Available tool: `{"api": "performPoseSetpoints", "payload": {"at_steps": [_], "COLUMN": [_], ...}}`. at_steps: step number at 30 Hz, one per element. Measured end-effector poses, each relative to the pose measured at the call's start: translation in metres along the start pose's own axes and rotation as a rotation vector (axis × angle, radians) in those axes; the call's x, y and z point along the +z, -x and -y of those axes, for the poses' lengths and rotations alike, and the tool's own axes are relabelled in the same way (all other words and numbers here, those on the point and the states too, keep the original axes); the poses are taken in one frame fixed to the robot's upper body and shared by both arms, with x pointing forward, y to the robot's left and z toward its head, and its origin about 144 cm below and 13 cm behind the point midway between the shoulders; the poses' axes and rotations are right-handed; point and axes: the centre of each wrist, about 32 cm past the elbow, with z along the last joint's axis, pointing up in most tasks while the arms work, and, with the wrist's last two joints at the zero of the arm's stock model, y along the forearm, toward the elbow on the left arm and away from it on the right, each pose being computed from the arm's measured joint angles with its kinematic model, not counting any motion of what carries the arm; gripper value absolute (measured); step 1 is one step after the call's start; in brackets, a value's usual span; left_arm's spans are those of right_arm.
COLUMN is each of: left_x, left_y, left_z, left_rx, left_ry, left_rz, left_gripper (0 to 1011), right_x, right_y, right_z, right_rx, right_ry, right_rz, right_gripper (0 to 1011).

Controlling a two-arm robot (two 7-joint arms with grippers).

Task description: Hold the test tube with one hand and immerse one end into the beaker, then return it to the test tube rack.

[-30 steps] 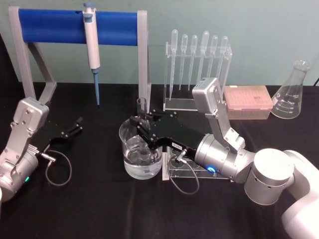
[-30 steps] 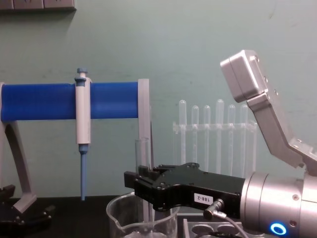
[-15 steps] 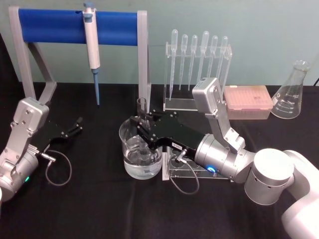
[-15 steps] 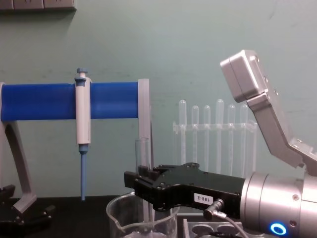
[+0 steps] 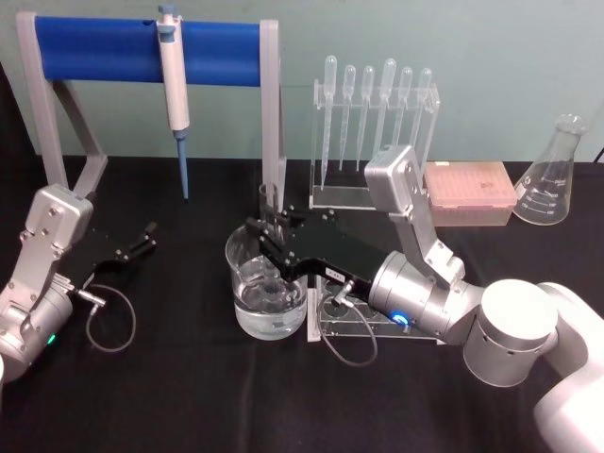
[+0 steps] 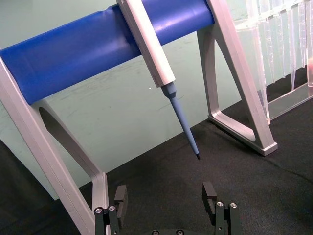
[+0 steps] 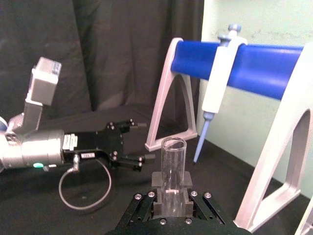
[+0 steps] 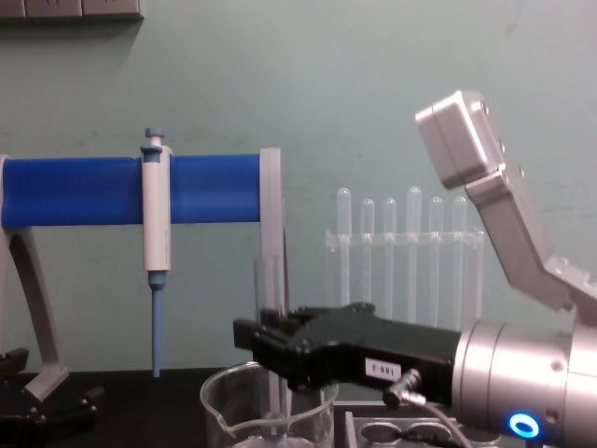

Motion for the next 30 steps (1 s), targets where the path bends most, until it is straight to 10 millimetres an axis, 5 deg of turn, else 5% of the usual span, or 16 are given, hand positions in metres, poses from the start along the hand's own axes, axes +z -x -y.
{"api": "performPoseSetpoints", "payload": {"at_steps": [12, 20, 30], "left_x": [0.000, 0.000, 0.000], "left_y": [0.000, 0.000, 0.000], "left_z": [0.000, 0.000, 0.000], "left_rx": [0.000, 0.000, 0.000], "left_ry": [0.000, 0.000, 0.000], "left_rz": [0.000, 0.000, 0.000], "left_gripper": [1000, 1000, 1000], "right_x": [0.072, 0.120, 0.121], "right_y": [-0.009, -0.012, -0.011], "right_z": [0.003, 0.027, 0.062], "right_rx": [0.004, -0.034, -0.093], "right_ry": [-0.076, -0.129, -0.061], "right_rz": [0.074, 0.091, 0.069], "right_gripper": [225, 225, 225]}}
